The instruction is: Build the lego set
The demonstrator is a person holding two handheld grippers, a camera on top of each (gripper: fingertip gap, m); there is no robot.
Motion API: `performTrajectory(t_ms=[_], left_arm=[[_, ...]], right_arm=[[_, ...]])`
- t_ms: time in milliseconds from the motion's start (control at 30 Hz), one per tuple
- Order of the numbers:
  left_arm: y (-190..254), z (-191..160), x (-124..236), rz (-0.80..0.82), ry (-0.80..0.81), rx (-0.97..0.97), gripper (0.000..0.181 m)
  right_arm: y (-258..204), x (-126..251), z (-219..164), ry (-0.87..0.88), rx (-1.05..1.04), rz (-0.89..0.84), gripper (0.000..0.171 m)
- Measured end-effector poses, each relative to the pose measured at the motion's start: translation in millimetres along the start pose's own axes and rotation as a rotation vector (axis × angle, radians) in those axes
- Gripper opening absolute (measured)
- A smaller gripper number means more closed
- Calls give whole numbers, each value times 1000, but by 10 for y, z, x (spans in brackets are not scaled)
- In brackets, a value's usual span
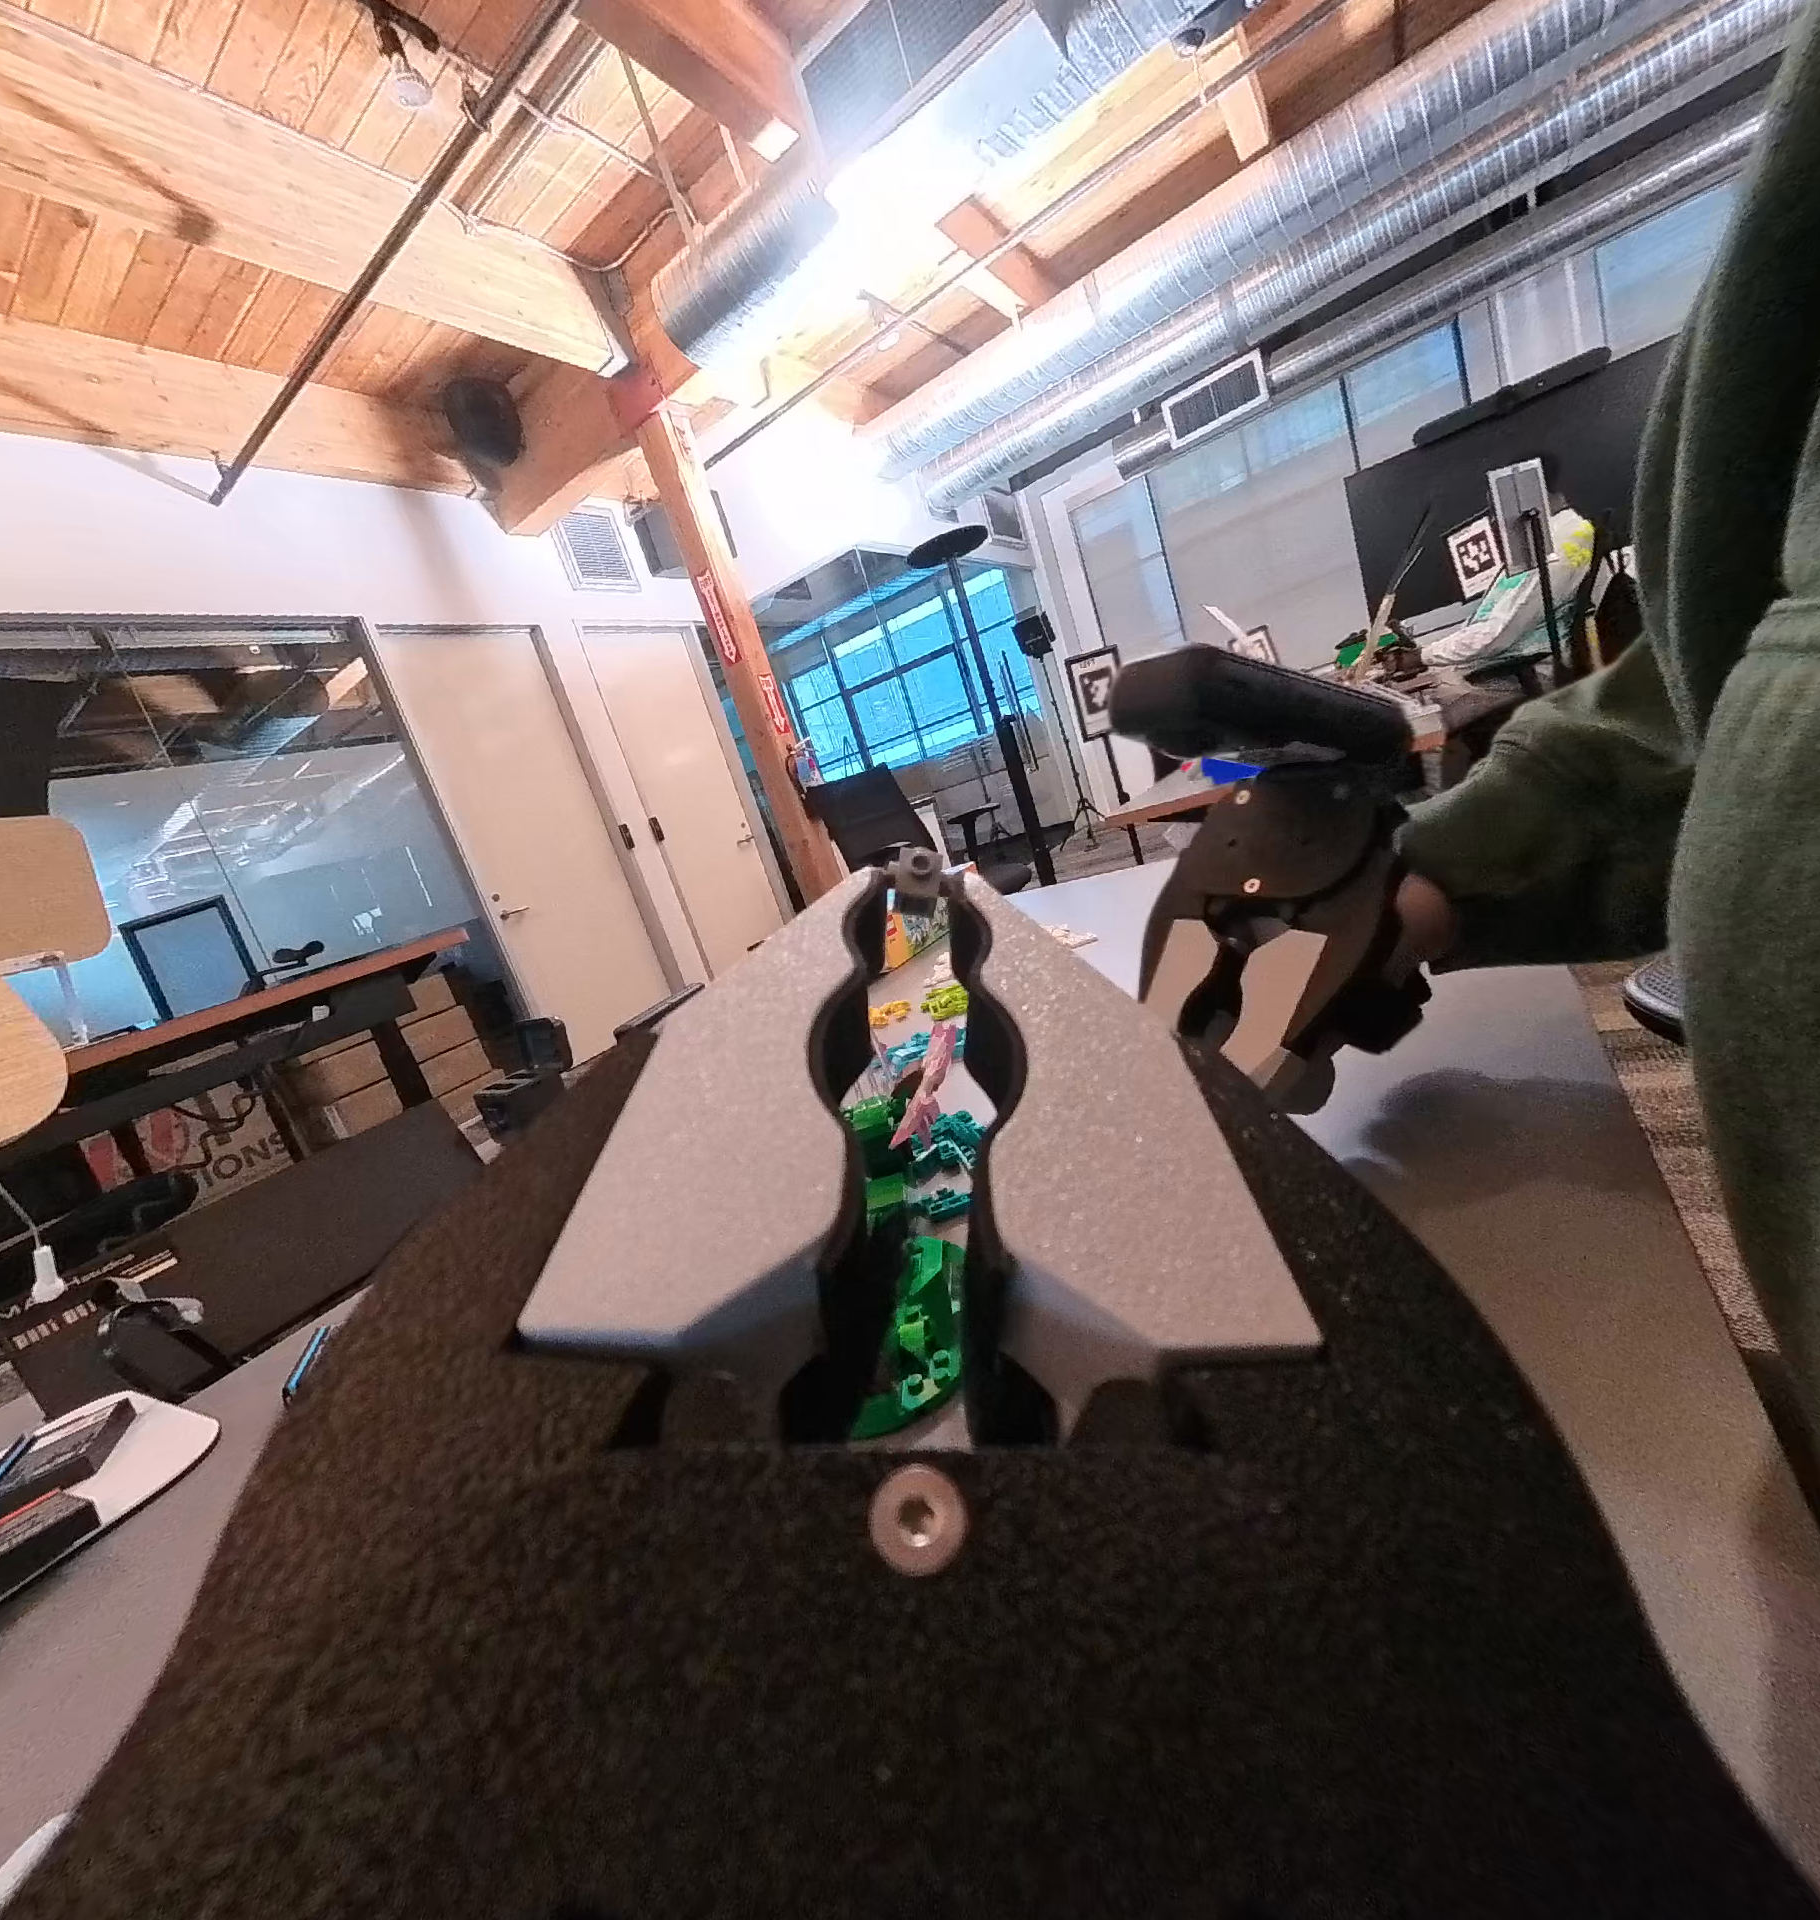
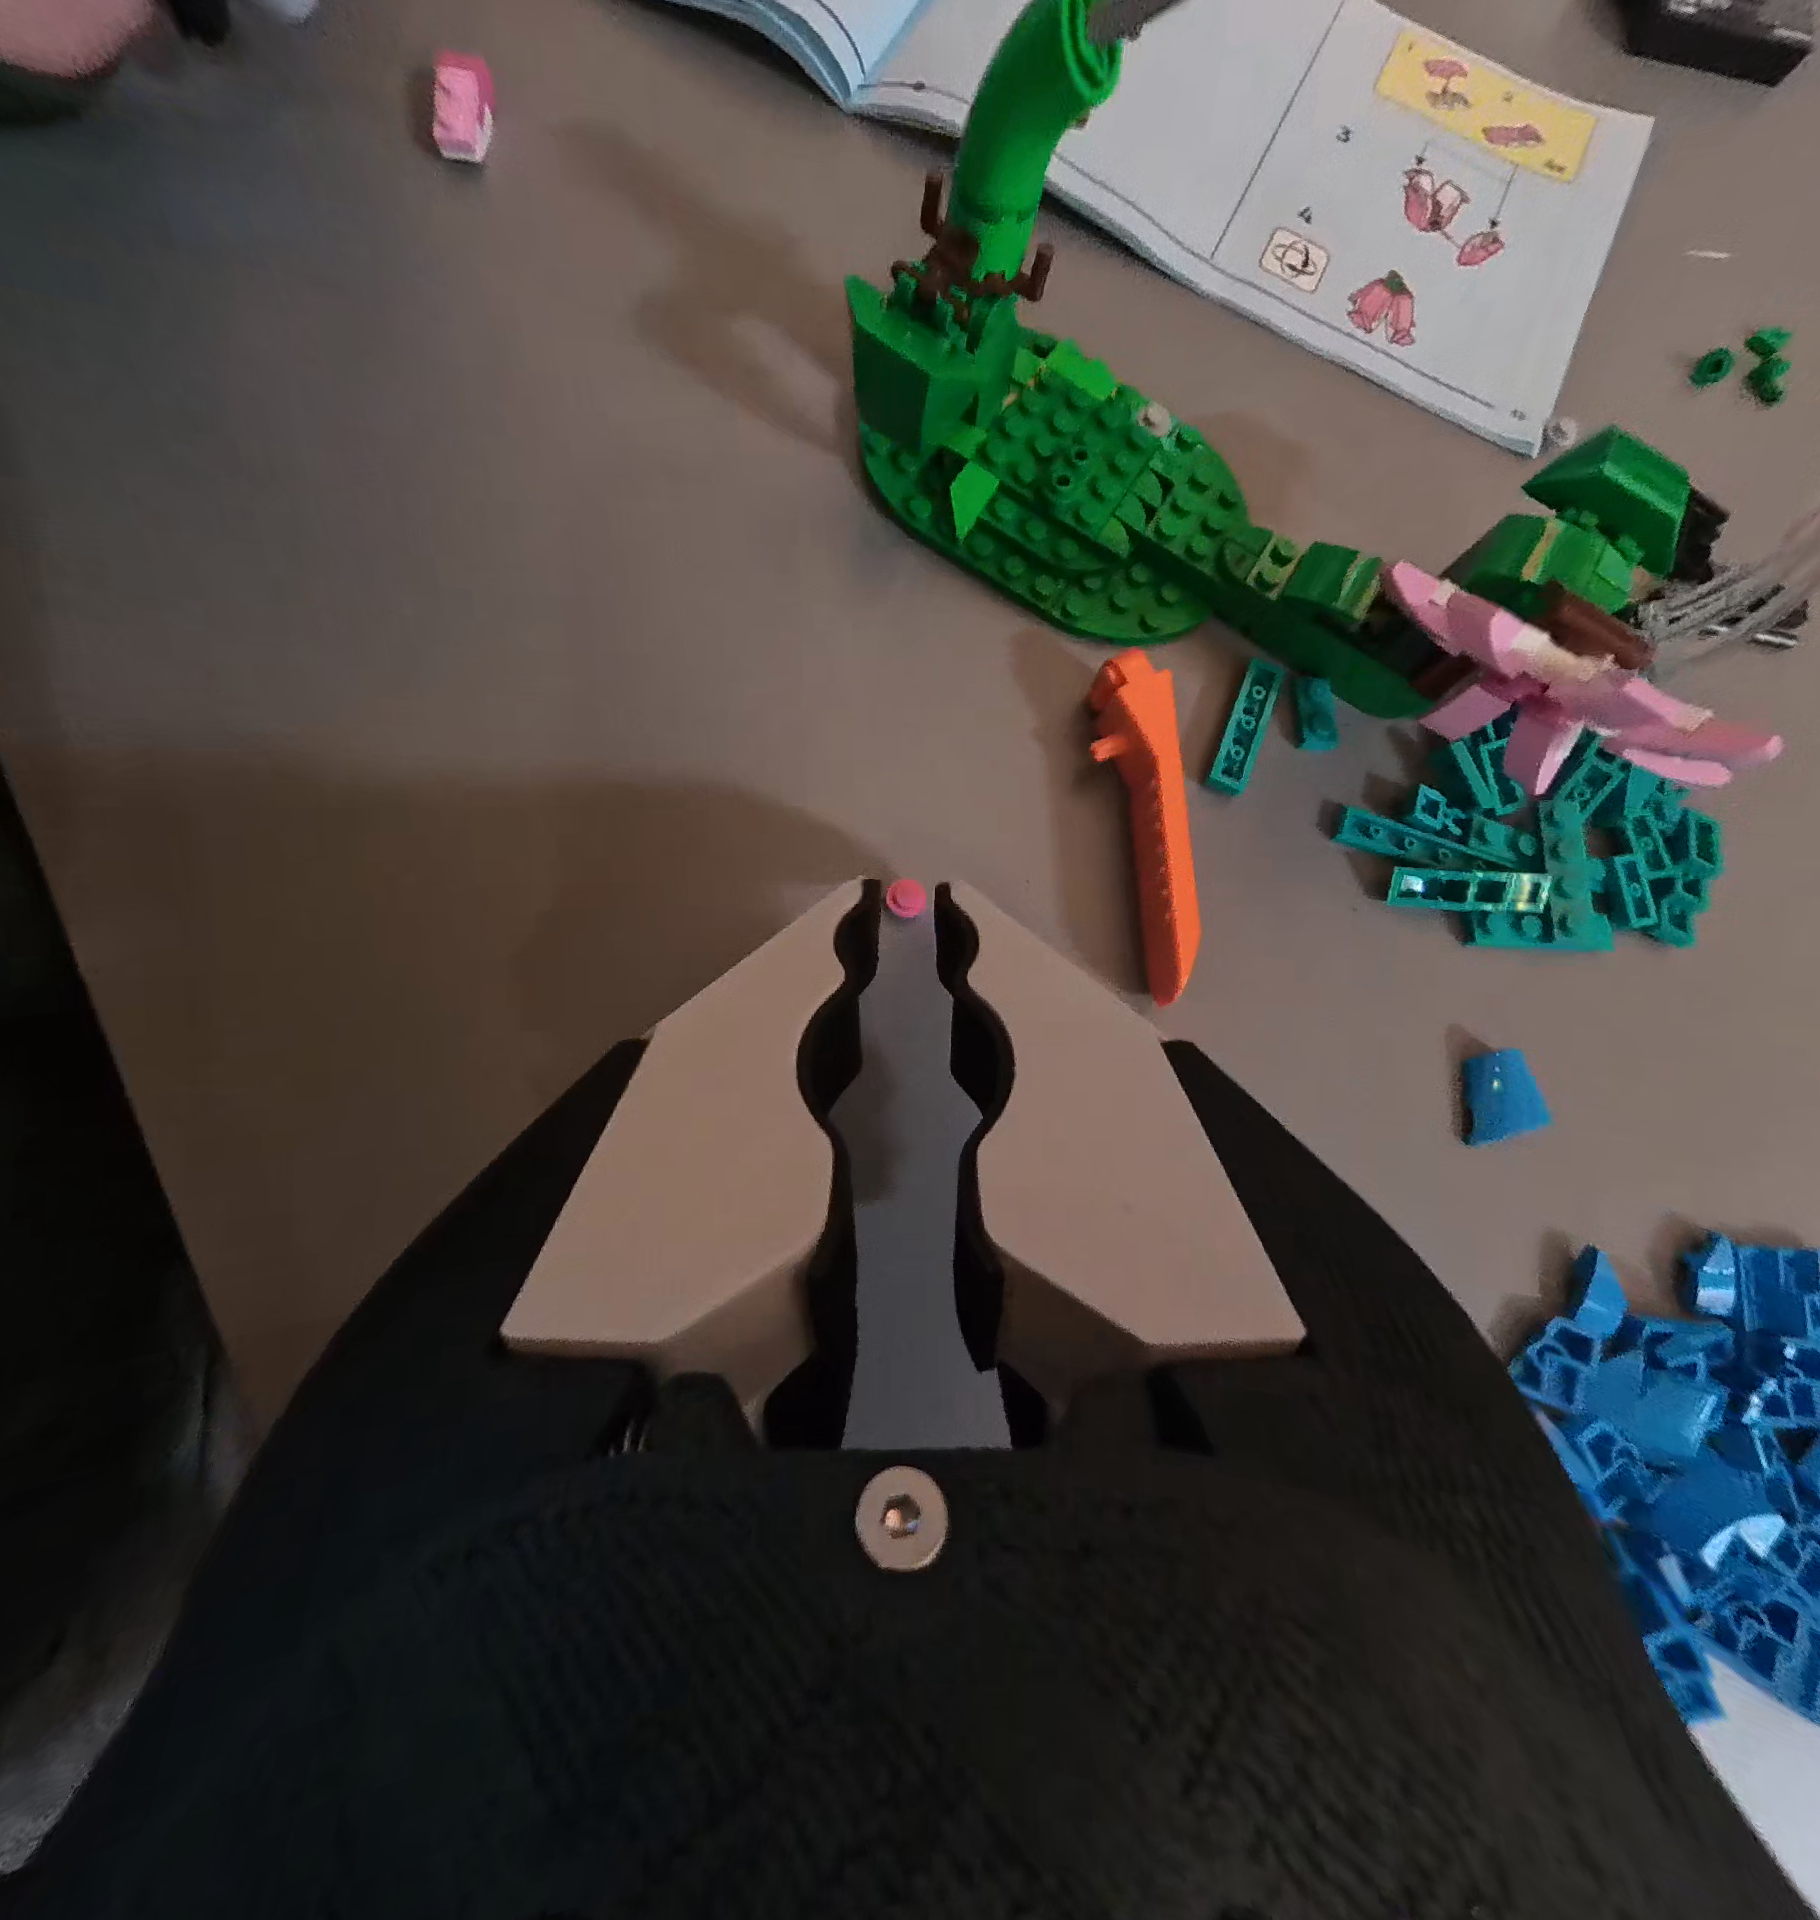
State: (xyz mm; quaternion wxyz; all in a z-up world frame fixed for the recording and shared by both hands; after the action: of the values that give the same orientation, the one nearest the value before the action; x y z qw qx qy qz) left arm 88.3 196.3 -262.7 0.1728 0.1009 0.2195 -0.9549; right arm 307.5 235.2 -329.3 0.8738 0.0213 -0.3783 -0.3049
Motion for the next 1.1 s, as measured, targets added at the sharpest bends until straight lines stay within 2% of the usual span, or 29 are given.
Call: performTrajectory(t_ms=[33, 800, 900, 1000, 1100], left_arm=[[0, -2, -2, 0, -1, 0, 8], [8, -10, -1, -2, -8, 0, 8], [-13, -44, -9, 12, -42, 27, 8], [-47, -95, -18, 20, -78, 84, 8], [-50, -121, -23, 16, -101, 105, 8]], right_arm=[[-6, 0, -20, 0, -2, -7, 8], [-4, -34, -18, 41, -23, -7, 6], [-10, 79, 268, 195, -75, -9, 6], [-84, 245, 722, 427, -139, 40, 6], [-173, 347, 1038, 590, -173, 104, 5]])
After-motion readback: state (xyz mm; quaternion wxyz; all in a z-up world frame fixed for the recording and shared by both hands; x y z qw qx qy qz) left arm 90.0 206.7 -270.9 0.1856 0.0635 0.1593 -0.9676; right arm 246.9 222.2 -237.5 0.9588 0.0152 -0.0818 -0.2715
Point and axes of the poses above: each gripper's, where its closed fingertips meet, x back along the fingers, z out of its top, y = z × x across the jaws, the point moved 8 cm from there along x, back along the fingers, and after that the axes turned 14 degrees about -z, right-handed, at the moved point
